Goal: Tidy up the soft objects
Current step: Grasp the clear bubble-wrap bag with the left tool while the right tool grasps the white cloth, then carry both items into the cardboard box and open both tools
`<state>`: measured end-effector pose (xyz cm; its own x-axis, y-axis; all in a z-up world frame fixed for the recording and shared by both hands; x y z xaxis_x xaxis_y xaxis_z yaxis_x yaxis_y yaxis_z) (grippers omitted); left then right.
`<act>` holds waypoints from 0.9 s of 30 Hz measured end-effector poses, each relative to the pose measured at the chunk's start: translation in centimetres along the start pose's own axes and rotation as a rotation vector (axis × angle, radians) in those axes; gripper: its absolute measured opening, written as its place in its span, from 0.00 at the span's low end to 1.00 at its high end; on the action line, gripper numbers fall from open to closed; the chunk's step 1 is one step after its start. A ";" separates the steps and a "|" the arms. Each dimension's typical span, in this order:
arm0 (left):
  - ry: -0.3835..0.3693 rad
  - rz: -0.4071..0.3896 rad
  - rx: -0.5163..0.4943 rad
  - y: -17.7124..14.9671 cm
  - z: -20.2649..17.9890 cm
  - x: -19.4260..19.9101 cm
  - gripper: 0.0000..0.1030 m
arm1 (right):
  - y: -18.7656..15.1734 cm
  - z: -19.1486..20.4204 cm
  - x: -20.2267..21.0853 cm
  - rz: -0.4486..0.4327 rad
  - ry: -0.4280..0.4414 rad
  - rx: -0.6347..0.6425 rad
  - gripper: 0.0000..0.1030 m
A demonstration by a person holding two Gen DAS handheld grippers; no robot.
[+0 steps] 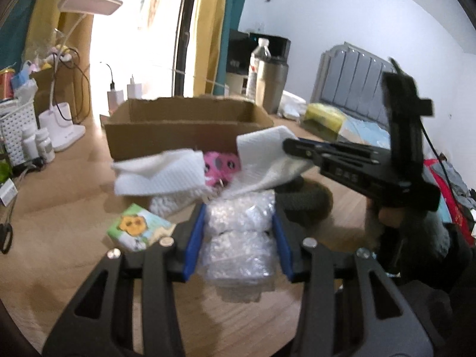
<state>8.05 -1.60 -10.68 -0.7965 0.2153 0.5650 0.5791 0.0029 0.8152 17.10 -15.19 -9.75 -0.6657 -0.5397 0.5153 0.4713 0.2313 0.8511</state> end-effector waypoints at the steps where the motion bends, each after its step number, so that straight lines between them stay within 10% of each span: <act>1: 0.001 -0.013 0.005 0.3 0.3 0.2 0.43 | 0.4 0.0 0.4 -0.017 0.007 -0.003 0.05; 27: 0.107 -0.250 0.047 9.7 7.4 0.9 0.43 | 10.3 -1.9 2.6 -0.263 -0.009 0.076 0.05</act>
<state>14.25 5.87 -3.23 -0.9281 0.0982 0.3592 0.3676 0.0885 0.9257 21.31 -15.73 0.19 -0.7647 -0.5820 0.2765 0.2370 0.1450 0.9606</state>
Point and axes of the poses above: each gripper's, at about its wrist camera, not at the fingertips, and x roughly against the way its jaws point, z to its left, y to its top, the point moved 5 cm from there along -x, roughly the way its jaws point, and after that the axes turned 4 degrees about y, right-handed, at the moved point
